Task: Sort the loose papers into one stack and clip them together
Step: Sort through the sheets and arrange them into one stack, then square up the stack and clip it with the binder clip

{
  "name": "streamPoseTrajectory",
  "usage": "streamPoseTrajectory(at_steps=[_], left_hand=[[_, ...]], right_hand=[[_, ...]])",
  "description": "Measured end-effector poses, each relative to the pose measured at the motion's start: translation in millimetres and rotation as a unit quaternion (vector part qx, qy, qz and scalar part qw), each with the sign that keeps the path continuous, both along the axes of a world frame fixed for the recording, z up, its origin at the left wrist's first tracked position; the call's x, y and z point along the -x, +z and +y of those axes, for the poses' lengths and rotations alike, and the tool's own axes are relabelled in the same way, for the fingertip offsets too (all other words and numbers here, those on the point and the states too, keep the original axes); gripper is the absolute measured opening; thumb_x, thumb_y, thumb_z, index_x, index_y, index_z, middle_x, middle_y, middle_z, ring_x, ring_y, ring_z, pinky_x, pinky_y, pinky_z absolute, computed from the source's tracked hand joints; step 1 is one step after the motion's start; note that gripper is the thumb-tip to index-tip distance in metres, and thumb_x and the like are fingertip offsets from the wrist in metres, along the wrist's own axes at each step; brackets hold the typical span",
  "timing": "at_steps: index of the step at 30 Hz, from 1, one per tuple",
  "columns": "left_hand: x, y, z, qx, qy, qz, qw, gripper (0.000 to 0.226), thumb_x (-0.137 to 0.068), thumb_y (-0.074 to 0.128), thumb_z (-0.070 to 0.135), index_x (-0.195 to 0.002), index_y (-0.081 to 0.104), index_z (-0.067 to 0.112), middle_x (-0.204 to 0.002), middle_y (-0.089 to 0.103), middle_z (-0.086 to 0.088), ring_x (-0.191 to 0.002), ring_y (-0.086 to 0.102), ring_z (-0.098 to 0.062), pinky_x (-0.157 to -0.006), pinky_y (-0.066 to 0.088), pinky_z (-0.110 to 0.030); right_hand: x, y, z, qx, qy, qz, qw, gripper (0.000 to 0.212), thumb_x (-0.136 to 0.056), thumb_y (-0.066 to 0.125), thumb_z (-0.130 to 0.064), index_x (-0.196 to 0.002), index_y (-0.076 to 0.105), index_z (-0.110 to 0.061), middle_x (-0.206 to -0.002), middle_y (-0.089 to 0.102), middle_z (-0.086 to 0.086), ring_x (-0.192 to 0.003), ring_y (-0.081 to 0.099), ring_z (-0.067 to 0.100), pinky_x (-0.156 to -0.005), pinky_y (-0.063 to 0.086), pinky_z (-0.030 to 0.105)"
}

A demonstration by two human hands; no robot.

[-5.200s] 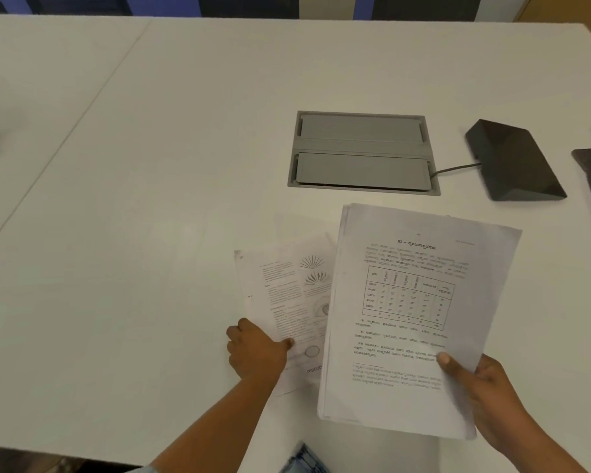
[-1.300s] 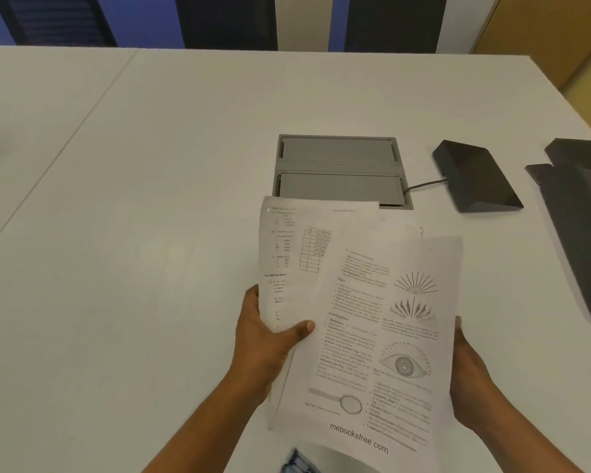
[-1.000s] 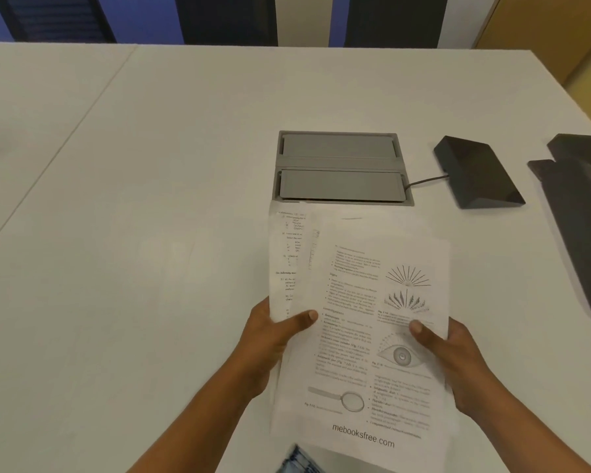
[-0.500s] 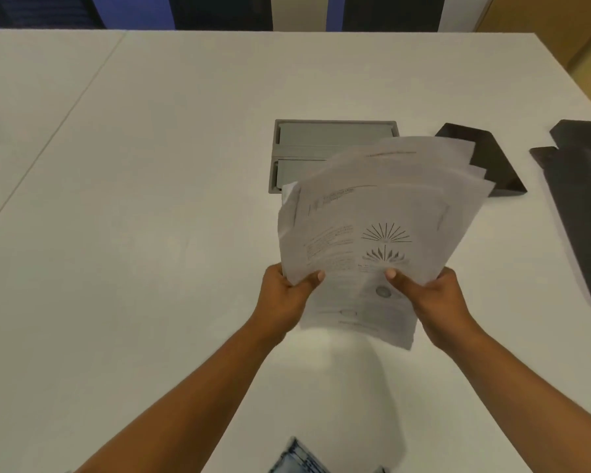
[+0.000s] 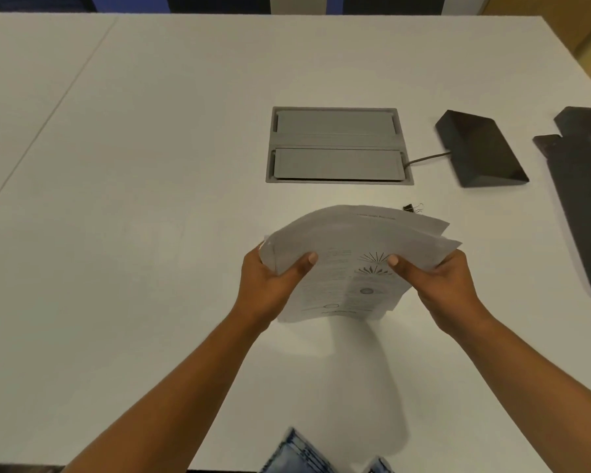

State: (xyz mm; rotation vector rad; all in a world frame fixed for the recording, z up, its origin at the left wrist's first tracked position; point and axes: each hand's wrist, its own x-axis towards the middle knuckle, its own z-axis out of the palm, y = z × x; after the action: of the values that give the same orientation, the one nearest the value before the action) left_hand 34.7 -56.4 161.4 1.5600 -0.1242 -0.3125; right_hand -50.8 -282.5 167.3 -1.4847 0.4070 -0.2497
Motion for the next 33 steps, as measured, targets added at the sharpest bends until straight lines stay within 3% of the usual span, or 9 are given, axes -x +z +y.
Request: streamPoseTrajectory(at_steps=[5,8,10,13,17,21,25,30,33], left_hand=[[3,22,-5,0.041,0.018,-0.051,0.998,0.06,-0.068,0.067,0.073,-0.106,0.072,0.026,-0.098,0.076,0.008,-0.091,0.073,-0.016,-0.07,0.059,-0.027],[3,28,-6,0.067,0.007,-0.055,0.996,0.055,-0.069,0.055,0.081,-0.094,0.074,0.036,-0.084,0.074,0.016,-0.079,0.071,-0.005,-0.063,0.054,-0.017],[2,28,-7,0.075,0.007,-0.04,0.996,0.058,-0.064,0.051,0.088,-0.088,0.075,0.041,-0.082,0.074,0.018,-0.077,0.07,-0.002,-0.062,0.053,-0.014],[1,27,-8,0.078,0.015,-0.028,0.996,0.07,-0.06,0.051,0.091,-0.091,0.072,0.031,-0.079,0.074,0.018,-0.075,0.071,-0.001,-0.062,0.053,-0.012],[0,27,-9,0.064,0.015,-0.012,0.998,0.047,-0.074,0.048,0.063,-0.088,0.071,0.025,-0.073,0.073,0.015,-0.069,0.07,-0.004,-0.059,0.052,-0.012],[-2,26,-11,0.038,0.009,-0.033,0.999,0.034,-0.084,0.045,0.053,-0.082,0.075,0.035,-0.076,0.073,0.013,-0.071,0.069,-0.006,-0.061,0.054,-0.016],[-5,23,-8,0.016,0.011,-0.043,0.999,0.044,-0.077,0.053,0.058,-0.094,0.075,0.023,-0.089,0.075,0.006,-0.08,0.071,-0.016,-0.065,0.056,-0.023],[-5,21,-7,0.015,0.025,-0.028,0.999,0.046,-0.073,0.046,0.063,-0.088,0.074,0.029,-0.087,0.074,0.011,-0.078,0.069,-0.008,-0.064,0.055,-0.019],[-5,22,-7,0.018,0.028,-0.005,0.999,0.047,-0.073,0.038,0.068,-0.079,0.075,0.04,-0.082,0.075,0.014,-0.076,0.07,-0.009,-0.07,0.053,-0.028]], right_hand=[[4,12,-9,0.084,0.023,-0.038,0.996,0.035,-0.073,0.076,-0.017,-0.104,0.073,-0.034,-0.103,0.077,-0.009,-0.1,0.072,0.014,-0.088,0.059,0.038],[6,22,-16,0.168,0.04,-0.054,0.983,0.072,-0.077,0.076,-0.011,-0.132,0.048,-0.048,-0.121,0.067,-0.003,-0.11,0.066,0.013,-0.089,0.057,0.029],[7,27,-20,0.253,0.057,-0.069,0.963,0.082,-0.078,0.075,-0.018,-0.135,0.033,-0.059,-0.128,0.062,0.001,-0.11,0.065,0.015,-0.086,0.058,0.028],[7,34,-26,0.357,0.085,-0.096,0.925,0.08,-0.079,0.071,-0.024,-0.136,0.029,-0.061,-0.134,0.058,-0.008,-0.106,0.062,0.006,-0.081,0.058,0.02],[5,39,-31,0.427,0.109,-0.118,0.89,0.051,-0.082,0.069,-0.021,-0.123,0.053,-0.046,-0.122,0.061,-0.014,-0.098,0.059,0.014,-0.069,0.058,0.018],[9,40,-32,0.422,0.113,-0.1,0.894,0.055,-0.08,0.067,-0.025,-0.127,0.047,-0.046,-0.125,0.058,-0.013,-0.09,0.055,0.008,-0.054,0.049,0.004],[9,41,-31,0.489,0.131,-0.118,0.855,0.037,-0.082,0.068,-0.016,-0.118,0.063,-0.018,-0.117,0.062,-0.007,-0.102,0.057,0.002,-0.075,0.046,0.0],[13,37,-32,0.457,0.1,-0.088,0.879,0.038,-0.08,0.075,-0.012,-0.114,0.063,-0.024,-0.106,0.062,-0.019,-0.093,0.057,-0.011,-0.056,0.053,0.011],[16,31,-30,0.389,0.077,-0.08,0.915,0.042,-0.078,0.078,-0.005,-0.111,0.062,-0.024,-0.099,0.068,-0.025,-0.094,0.062,-0.008,-0.066,0.055,0.012]])
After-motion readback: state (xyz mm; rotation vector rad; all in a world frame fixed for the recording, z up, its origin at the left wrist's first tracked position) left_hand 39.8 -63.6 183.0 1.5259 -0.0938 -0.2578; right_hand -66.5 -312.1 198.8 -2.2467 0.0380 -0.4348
